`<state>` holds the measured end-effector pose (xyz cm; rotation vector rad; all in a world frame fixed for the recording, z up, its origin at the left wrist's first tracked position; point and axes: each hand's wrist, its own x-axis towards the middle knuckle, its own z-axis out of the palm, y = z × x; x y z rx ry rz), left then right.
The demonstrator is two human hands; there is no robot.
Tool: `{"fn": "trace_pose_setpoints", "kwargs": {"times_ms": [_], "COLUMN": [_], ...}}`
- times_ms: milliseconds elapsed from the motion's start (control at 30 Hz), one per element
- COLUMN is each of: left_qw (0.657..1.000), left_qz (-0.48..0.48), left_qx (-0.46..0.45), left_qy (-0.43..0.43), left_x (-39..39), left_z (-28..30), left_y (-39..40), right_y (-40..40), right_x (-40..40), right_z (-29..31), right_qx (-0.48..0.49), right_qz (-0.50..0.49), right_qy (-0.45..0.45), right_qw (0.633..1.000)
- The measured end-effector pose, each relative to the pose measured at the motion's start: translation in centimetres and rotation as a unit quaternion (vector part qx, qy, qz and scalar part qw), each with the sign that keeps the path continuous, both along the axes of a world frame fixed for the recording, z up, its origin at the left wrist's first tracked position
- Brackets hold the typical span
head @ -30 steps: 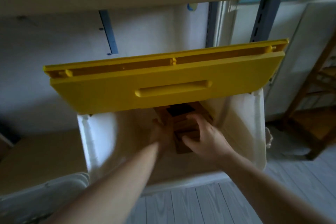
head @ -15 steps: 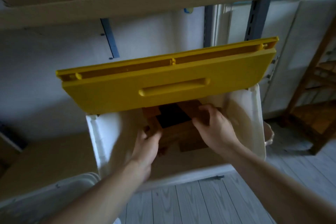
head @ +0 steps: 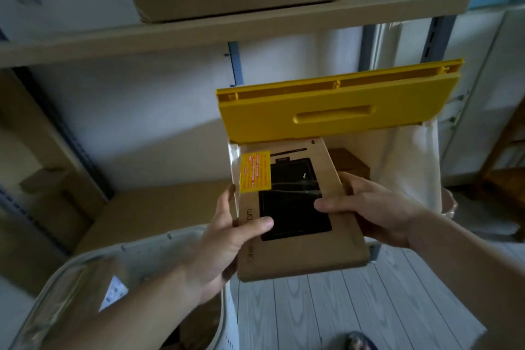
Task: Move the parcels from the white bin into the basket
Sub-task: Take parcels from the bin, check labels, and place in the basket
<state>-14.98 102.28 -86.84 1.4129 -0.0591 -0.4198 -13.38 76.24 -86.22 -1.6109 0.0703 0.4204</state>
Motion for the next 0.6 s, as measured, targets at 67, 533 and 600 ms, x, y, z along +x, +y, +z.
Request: {"fn": "trace_pose_setpoints", "kwargs": {"times_ms": [67,533,600], "left_qw": [0.999,0.992,0.99], "left_qz": [0.043,0.073,0.114], "left_qx": [-0.001,0.082,0.063], "left_qy": [-0.012,-0.063,-0.052], "left_x": [-0.6,-3.2,-2.7], "left_z": [0.3,1.6,1.5], "left_y": [1.2,7.0,7.9], "right_y": [1.3,7.6,9.4], "right_x": [-0.7,0.1,0.7], "right_z": [0.2,-0.2,-0.1], "right_qx": [0.035,0.015,0.016], "right_qz": [0.022,0.128,0.118], "right_qy": [0.0,-0.022,-0.039], "right_qw": [0.999,0.991,0.992]}}
